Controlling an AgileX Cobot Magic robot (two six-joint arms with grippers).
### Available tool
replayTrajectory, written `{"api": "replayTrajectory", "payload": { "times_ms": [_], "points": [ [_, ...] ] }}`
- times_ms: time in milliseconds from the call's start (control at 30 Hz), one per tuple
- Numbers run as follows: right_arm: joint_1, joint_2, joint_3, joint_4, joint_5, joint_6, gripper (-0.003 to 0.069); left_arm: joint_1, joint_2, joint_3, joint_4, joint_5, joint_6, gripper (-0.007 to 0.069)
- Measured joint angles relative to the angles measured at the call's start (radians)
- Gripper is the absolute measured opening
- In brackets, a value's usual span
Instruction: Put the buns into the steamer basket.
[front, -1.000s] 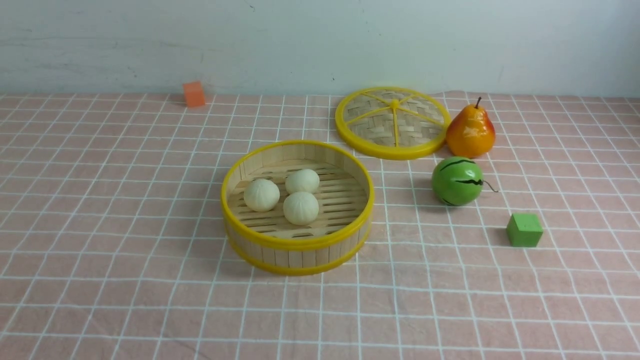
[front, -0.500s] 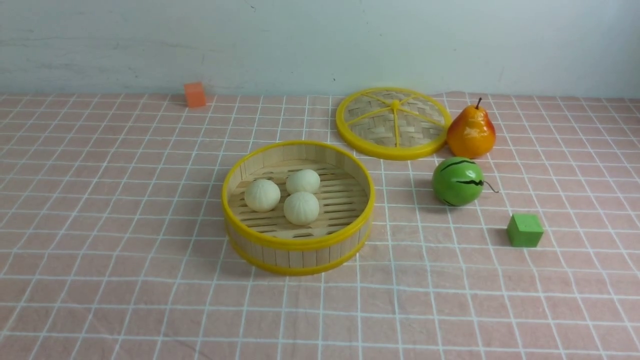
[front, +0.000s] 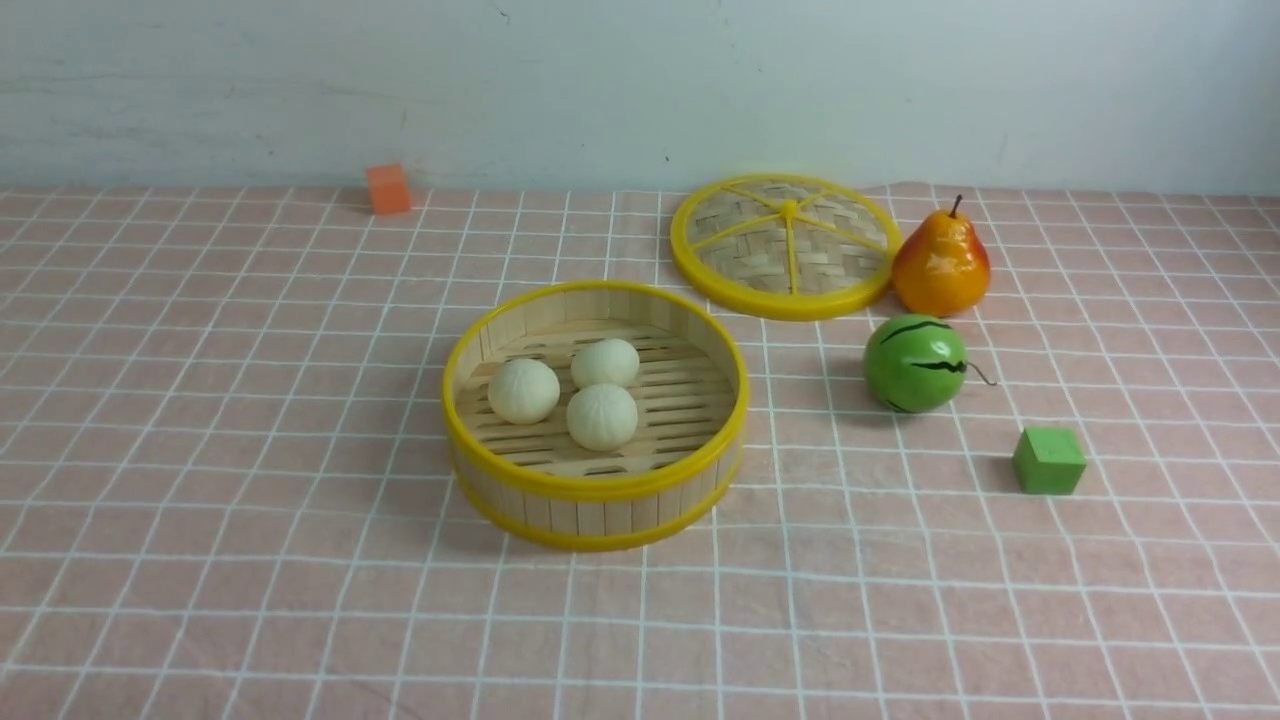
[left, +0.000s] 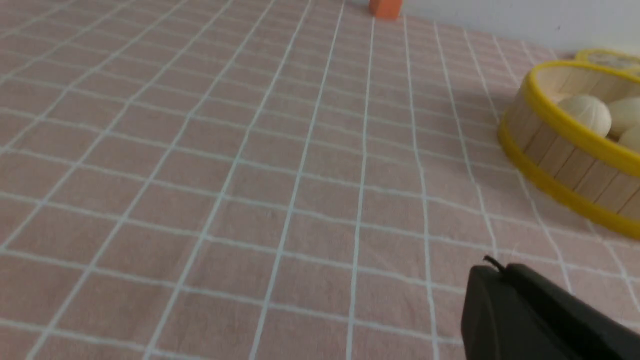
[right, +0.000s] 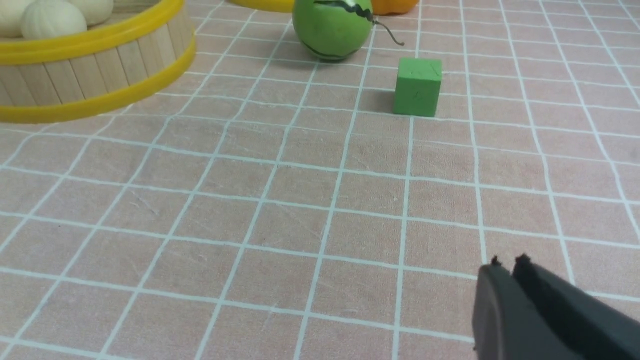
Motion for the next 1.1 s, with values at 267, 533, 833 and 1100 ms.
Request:
{"api": "replayTrajectory", "payload": {
  "times_ms": [267, 533, 833, 1100],
  "points": [
    [0.000, 0.000, 0.000, 0.000, 0.000, 0.000, 0.0055, 0.000, 0.000, 0.002, -0.105, 0.064, 0.197, -0.0013],
    [0.000, 0.000, 0.000, 0.000, 0.000, 0.000, 0.0066, 0.000, 0.000, 0.002, -0.112, 0.064, 0.206, -0.0013],
    [0.000, 0.000, 0.000, 0.000, 0.000, 0.000, 0.0079, 0.000, 0.000, 0.002, -0.112, 0.063, 0.206, -0.0013],
    [0.000, 0.000, 0.000, 0.000, 0.000, 0.000, 0.0092, 0.000, 0.000, 0.002, -0.112, 0.063, 0.206, -0.0013]
  ]
}}
